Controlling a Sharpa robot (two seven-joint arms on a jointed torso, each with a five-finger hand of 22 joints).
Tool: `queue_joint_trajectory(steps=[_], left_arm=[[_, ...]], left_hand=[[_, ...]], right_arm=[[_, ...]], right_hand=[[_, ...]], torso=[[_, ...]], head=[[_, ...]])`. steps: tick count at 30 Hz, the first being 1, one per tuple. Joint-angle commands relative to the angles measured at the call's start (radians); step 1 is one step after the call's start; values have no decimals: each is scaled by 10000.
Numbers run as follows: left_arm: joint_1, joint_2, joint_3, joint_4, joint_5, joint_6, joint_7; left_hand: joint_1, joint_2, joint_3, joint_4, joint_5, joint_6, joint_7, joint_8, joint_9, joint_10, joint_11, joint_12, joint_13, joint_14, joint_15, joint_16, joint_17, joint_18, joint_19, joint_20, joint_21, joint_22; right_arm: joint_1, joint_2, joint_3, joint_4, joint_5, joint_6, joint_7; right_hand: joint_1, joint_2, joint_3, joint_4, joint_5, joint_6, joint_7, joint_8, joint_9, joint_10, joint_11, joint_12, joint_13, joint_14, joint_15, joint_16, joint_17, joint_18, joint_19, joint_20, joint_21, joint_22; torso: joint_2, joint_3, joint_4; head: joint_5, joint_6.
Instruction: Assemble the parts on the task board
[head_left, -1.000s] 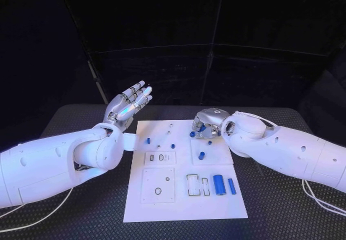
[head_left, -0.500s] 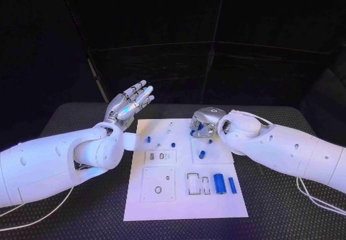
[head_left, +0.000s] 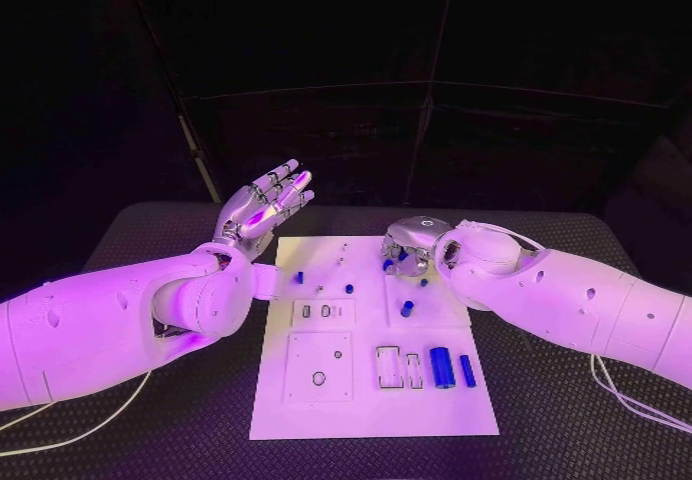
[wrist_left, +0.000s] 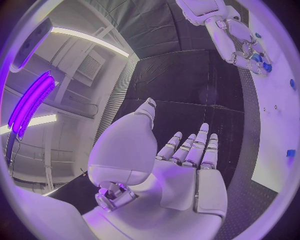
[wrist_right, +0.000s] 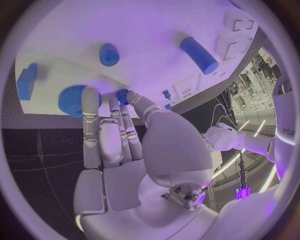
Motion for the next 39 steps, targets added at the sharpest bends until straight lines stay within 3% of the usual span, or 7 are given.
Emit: queue_joint_trajectory(steps=[1, 13, 20, 24, 25, 27, 39], left_arm=[[18, -4, 10, 24, -19, 128, 61], [19, -11, 10, 19, -19, 165, 57], [20, -30, 10, 11, -1, 237, 75], [23, -46, 10, -50, 157, 405, 72], [25, -49, 10, -74, 203, 496, 51], [30, -51, 10, -113, 273, 650, 22], [55, -44, 10, -329, 433, 1313, -142]], left_hand=[[-19, 85, 14, -57, 8, 82, 1120, 57, 15, 86, 21, 50, 15, 47, -14, 41, 12, -26, 54, 16, 43, 8], [-38, 123, 3, -74, 10, 119, 1142, 60, 19, 117, 37, 53, 18, 54, -4, 55, 10, -35, 182, 14, 103, 38], [-63, 200, -37, -146, 9, 230, 1244, 74, 29, 453, 145, 106, 57, 287, 46, 174, 41, -64, 596, 9, 303, 133], [-1, 375, -53, -299, 45, 1669, 1554, 420, 213, 2702, 449, 737, 334, 1947, -82, 927, 329, 62, 2938, -32, 1408, 679], [35, 447, -48, -360, 68, 2248, 1540, 591, 280, 3535, 419, 1023, 418, 2388, -195, 1189, 408, 178, 3833, -44, 1858, 881], [81, 557, -27, -444, 72, 2716, 1545, 753, 318, 4426, 347, 1368, 485, 2855, -347, 1477, 481, 303, 4391, -49, 2154, 987], [270, 885, 135, -834, 78, 3913, 1497, 1219, 356, 5114, 218, 1793, 384, 3345, -489, 1741, 435, 458, 4867, -63, 2323, 948]], right_arm=[[27, 30, 6, -11, -72, 182, 77], [27, 59, 6, 7, -251, -115, 12], [25, -36, 8, 304, -252, -1054, 109], [26, -46, 10, 452, -220, -1520, 70], [27, -20, 11, 451, -213, -1622, 44], [31, 59, 12, 397, -190, -1778, 13], [166, 985, 16, -632, 36, -2194, 106]], right_hand=[[254, 88, 256, -30, -311, 207, 25, 93, 31, 104, 9, -6, 3, 372, 16, 99, 54, 46, 17, -39, 137, 100], [731, 219, 1060, -254, -570, 697, -42, 216, 44, 527, -78, 49, 66, 358, -48, 233, 189, 26, -53, -99, 531, 442], [698, 197, 1152, -233, -583, 792, -68, 236, 45, 611, -105, 50, 85, 369, -62, 285, 260, 12, -50, -110, 645, 562], [678, 189, 1164, -219, -584, 804, -70, 236, 44, 615, -106, 43, 86, 372, -64, 297, 277, 11, -53, -111, 662, 576], [671, 187, 1168, -214, -583, 806, -71, 235, 43, 614, -106, 40, 85, 372, -64, 300, 280, 10, -54, -112, 668, 582], [655, 181, 1178, -203, -576, 808, -70, 231, 41, 609, -105, 32, 84, 374, -64, 306, 287, 9, -58, -112, 677, 588], [566, 75, 1242, -158, -510, 789, -63, 183, 20, 571, -95, -10, 75, 378, -58, 343, 324, 3, -87, -109, 755, 648]], torso=[[14, 0, -6], [31, -1, -13], [37, 2, -22], [40, -7, -19], [39, -9, -19], [40, -4, -18], [80, -15, 25]], head=[[-6, -38], [-37, -115], [-22, -93], [-7, -71], [-7, -68], [-7, -62], [20, -28]])
